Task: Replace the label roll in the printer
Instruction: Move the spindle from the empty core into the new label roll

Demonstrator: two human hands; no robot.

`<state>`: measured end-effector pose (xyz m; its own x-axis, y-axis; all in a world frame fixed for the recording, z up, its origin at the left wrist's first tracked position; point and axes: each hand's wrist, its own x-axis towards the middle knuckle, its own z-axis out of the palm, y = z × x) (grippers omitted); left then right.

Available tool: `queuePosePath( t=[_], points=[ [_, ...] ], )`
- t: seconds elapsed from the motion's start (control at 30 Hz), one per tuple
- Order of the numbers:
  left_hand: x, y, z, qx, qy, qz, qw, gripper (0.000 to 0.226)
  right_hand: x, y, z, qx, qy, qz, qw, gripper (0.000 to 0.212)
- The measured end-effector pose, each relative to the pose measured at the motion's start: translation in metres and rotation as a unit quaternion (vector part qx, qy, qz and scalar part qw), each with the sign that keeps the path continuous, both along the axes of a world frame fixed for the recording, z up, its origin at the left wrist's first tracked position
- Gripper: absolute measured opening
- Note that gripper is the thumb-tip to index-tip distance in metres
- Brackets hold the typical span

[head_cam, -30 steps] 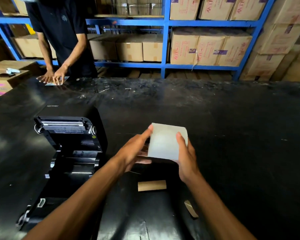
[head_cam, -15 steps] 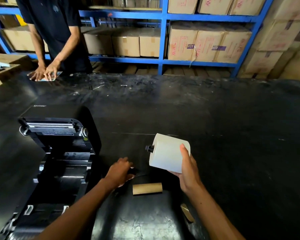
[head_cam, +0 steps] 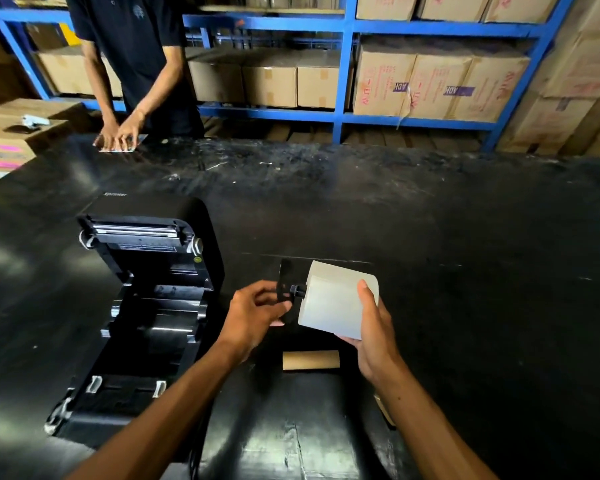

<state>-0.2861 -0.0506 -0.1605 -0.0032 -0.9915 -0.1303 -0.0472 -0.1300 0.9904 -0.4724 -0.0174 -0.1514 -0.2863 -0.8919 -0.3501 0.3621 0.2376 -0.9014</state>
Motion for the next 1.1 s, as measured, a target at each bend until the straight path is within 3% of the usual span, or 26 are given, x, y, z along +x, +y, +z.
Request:
queuePosePath(
  t=[0.07, 0.13, 0.23, 0.3, 0.5, 0.7, 0.87, 0.97, 1.1],
  points=[
    [0.003, 0.009, 0.007, -0.031, -0.042, 0.009, 0.999, 0.034, 0.006, 0.002, 0.002, -0.006, -0.005, 0.006, 1.0, 0.026],
    [0.008, 0.018, 0.009, -0.091, -0.139, 0.009, 0.986, 0.041, 0.013, 0.005, 0.004, -0.014, -0.003, 0.013, 1.0, 0.03],
    [0.015, 0.032, 0.01, -0.159, -0.31, 0.022, 0.937, 0.05, 0.023, 0.011, 0.007, -0.03, 0.015, 0.023, 0.999, 0.033],
    [0.019, 0.04, 0.009, -0.186, -0.331, 0.045, 0.924, 0.054, 0.029, 0.015, 0.008, -0.036, 0.019, 0.031, 0.999, 0.034],
    [0.033, 0.06, 0.007, -0.245, -0.257, 0.017, 0.935, 0.051, 0.046, 0.022, 0.007, -0.047, 0.027, 0.054, 0.997, 0.035],
    [0.059, 0.069, 0.021, -0.173, -0.124, 0.035, 0.977, 0.045, 0.067, 0.023, 0.012, -0.06, 0.048, 0.081, 0.994, 0.042],
    [0.094, 0.075, 0.035, -0.174, -0.124, 0.011, 0.977, 0.039, 0.1, 0.023, 0.02, -0.076, 0.04, 0.09, 0.992, 0.051],
    [0.12, 0.08, 0.037, -0.181, -0.112, 0.006, 0.977, 0.038, 0.13, 0.025, 0.023, -0.075, 0.023, 0.087, 0.993, 0.047],
    [0.156, 0.084, 0.047, -0.079, 0.014, 0.035, 0.996, 0.032, 0.177, 0.029, 0.024, -0.094, 0.023, 0.091, 0.991, 0.031]
  ],
)
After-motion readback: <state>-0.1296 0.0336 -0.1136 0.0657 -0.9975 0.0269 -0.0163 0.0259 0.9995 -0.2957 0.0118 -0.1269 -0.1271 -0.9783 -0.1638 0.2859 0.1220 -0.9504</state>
